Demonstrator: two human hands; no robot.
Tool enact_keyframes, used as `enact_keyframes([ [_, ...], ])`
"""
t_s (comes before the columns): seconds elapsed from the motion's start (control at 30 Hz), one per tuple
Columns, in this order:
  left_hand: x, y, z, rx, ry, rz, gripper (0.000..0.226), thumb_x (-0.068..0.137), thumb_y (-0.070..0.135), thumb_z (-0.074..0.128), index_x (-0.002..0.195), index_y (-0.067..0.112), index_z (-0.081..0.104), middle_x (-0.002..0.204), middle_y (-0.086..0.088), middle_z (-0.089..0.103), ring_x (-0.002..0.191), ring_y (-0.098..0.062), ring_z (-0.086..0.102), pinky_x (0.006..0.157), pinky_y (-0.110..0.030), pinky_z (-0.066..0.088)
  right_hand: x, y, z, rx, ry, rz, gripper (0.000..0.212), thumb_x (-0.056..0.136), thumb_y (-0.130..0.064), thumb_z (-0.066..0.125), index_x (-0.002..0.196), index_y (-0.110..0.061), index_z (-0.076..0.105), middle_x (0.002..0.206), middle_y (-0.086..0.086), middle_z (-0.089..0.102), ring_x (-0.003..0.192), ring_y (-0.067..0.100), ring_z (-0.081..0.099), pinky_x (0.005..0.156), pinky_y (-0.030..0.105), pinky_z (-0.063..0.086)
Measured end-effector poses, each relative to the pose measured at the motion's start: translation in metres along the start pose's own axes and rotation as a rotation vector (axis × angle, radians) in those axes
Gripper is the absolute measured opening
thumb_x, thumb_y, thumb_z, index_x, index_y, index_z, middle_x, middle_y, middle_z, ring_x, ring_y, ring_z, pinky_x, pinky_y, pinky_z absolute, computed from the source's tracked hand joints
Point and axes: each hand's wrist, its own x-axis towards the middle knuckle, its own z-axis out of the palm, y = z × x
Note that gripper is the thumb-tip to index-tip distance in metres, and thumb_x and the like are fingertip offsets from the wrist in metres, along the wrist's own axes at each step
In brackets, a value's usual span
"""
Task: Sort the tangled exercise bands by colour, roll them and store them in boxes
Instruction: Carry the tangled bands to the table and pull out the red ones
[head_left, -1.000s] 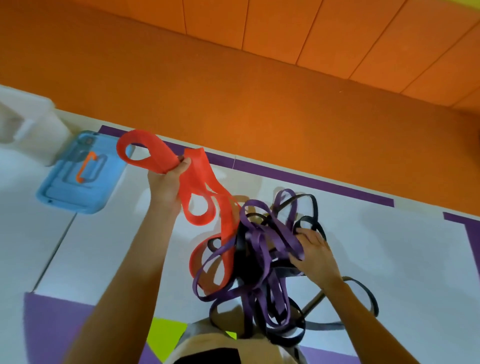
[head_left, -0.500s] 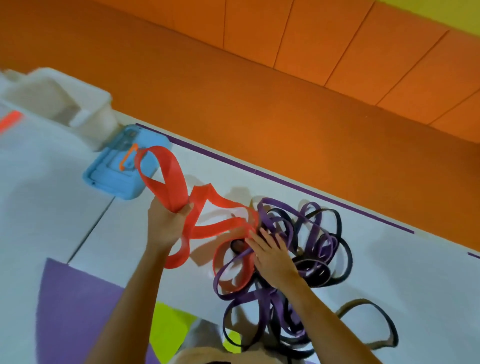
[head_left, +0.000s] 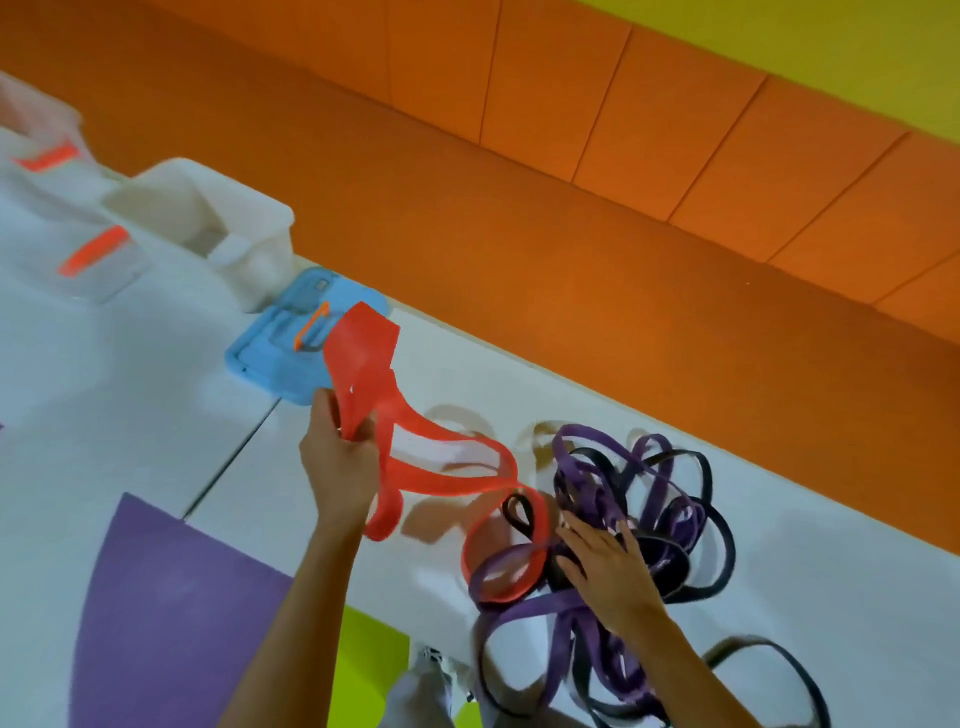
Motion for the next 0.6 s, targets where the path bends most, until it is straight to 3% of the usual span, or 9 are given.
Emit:
enact_keyframes([
  [0.1,0.0,-0.002,-0.008,-0.023,0.064,0.032,0.025,0.078,0.0,0.053,0.086,0.022,0.046,0.075,0.027,0.059,0.07,0.01,0.055,0.063,-0.009,0.038,-0.004,0.008,-0.006,-0.053,0.005,0.111,0.046,0.109,-0.046,0.029,0.129,-0.032,0.068,0.139,-0.008,0.061,0.129,0.021,0.058,0.118,0.051,0.031],
  [0.17,0.002,-0.003,-0.017,-0.053,0.026,0.075,0.02,0.075,-0.002,0.05,0.085,0.014,0.046,0.079,0.025,0.064,0.076,0.009,0.059,0.071,-0.011,0.043,-0.007,0.004,-0.01,-0.088,-0.038,0.229,0.044,0.109,-0.046,0.03,0.127,-0.034,0.068,0.133,-0.009,0.059,0.13,0.021,0.053,0.116,0.051,0.029],
  [0.27,-0.005,0.007,-0.029,-0.035,-0.168,0.119,0.026,0.079,-0.007,0.066,0.086,0.012,0.051,0.087,0.004,0.068,0.087,-0.016,0.066,0.085,-0.041,0.054,-0.002,-0.007,-0.013,-0.035,-0.081,0.283,0.04,0.108,-0.044,0.036,0.138,-0.033,0.06,0.143,-0.009,0.051,0.14,0.019,0.041,0.122,0.057,0.021],
  [0.33,-0.015,0.019,-0.033,0.154,-0.308,0.116,0.044,0.062,0.022,0.087,0.092,0.02,0.055,0.087,-0.001,0.066,0.081,-0.023,0.064,0.084,-0.036,0.052,0.004,-0.017,-0.016,0.062,-0.03,0.261,0.04,0.106,-0.043,0.043,0.143,-0.035,0.055,0.153,-0.01,0.044,0.15,0.018,0.03,0.124,0.059,0.015],
  [0.37,-0.02,0.023,-0.033,0.195,-0.337,0.098,0.05,0.056,0.031,0.087,0.094,0.02,0.056,0.087,-0.002,0.067,0.079,-0.023,0.063,0.079,-0.032,0.05,0.006,-0.023,-0.018,0.123,0.007,0.242,0.04,0.105,-0.042,0.046,0.143,-0.036,0.055,0.157,-0.009,0.041,0.153,0.019,0.026,0.125,0.058,0.014],
  [0.43,-0.033,0.029,-0.033,-0.013,-0.288,0.037,0.032,0.072,0.01,0.078,0.09,0.002,0.053,0.086,-0.011,0.067,0.077,-0.02,0.064,0.072,-0.027,0.05,0.009,-0.033,-0.025,0.269,0.1,0.168,0.037,0.104,-0.037,0.053,0.14,-0.033,0.059,0.159,-0.007,0.04,0.154,0.022,0.026,0.125,0.054,0.019],
  [0.5,-0.046,0.03,-0.036,-0.152,-0.216,0.004,0.019,0.079,-0.018,0.062,0.085,-0.007,0.047,0.085,-0.02,0.067,0.077,-0.018,0.066,0.064,-0.024,0.051,0.01,-0.043,-0.034,0.482,0.213,0.07,0.034,0.1,-0.025,0.064,0.134,-0.025,0.065,0.15,-0.002,0.051,0.147,0.027,0.039,0.121,0.048,0.032],
  [0.6,-0.062,0.033,-0.043,-0.002,-0.206,0.092,0.032,0.075,-0.028,0.055,0.086,0.001,0.051,0.09,-0.016,0.069,0.082,-0.024,0.067,0.069,-0.022,0.05,0.011,-0.064,-0.058,0.933,0.282,-0.04,0.027,0.1,-0.019,0.068,0.127,-0.02,0.07,0.132,-0.004,0.065,0.128,0.019,0.058,0.111,0.04,0.046],
])
